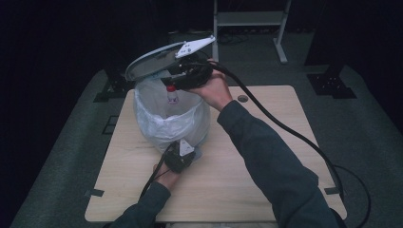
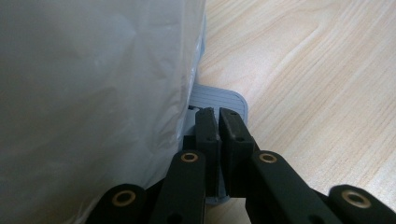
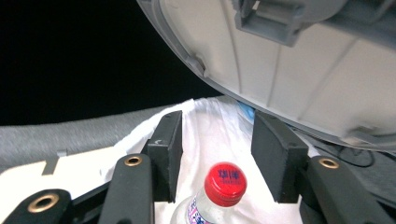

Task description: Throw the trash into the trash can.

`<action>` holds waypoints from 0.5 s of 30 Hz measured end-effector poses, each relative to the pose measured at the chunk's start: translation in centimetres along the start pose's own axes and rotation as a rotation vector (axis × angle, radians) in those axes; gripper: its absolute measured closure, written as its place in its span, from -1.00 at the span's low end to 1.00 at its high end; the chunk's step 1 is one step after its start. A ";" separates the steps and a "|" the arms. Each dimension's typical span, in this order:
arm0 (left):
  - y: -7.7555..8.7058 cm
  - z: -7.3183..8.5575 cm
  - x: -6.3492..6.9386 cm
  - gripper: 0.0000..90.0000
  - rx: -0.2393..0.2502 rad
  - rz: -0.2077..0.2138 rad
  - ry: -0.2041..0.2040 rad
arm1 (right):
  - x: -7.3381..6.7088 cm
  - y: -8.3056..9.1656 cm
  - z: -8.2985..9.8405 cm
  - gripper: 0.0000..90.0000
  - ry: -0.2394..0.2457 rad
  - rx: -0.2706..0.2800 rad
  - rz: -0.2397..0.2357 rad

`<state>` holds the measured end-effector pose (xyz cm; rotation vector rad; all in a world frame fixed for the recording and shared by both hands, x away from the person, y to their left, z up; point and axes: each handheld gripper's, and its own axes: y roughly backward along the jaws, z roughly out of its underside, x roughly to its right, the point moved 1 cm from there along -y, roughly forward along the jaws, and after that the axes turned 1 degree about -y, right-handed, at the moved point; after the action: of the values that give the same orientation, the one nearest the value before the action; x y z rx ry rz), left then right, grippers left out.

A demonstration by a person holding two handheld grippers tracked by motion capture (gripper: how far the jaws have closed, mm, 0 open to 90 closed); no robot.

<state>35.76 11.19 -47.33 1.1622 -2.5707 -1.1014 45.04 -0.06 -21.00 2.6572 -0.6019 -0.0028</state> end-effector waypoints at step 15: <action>0.0 0.0 0.0 0.93 0.001 -0.004 0.004 | 2.5 4.0 3.4 0.11 -0.052 0.047 0.033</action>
<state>35.72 11.17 -47.33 1.1686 -2.5679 -1.0970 45.35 -5.66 -22.32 2.6993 -0.6702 -0.0495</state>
